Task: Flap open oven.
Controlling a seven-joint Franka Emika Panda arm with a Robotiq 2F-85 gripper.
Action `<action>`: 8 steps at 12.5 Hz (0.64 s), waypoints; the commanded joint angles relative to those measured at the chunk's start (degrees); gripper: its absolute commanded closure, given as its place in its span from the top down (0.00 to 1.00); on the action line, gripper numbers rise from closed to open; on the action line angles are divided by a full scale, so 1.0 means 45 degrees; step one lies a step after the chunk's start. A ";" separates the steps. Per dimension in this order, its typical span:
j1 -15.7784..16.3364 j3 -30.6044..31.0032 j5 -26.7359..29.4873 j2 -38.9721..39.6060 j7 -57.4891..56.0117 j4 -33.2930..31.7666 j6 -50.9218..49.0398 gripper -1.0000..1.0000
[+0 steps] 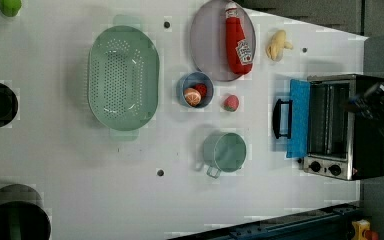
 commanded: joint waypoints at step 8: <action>0.0083 0.0115 0.0202 -0.1384 0.1897 0.1266 -0.3325 0.17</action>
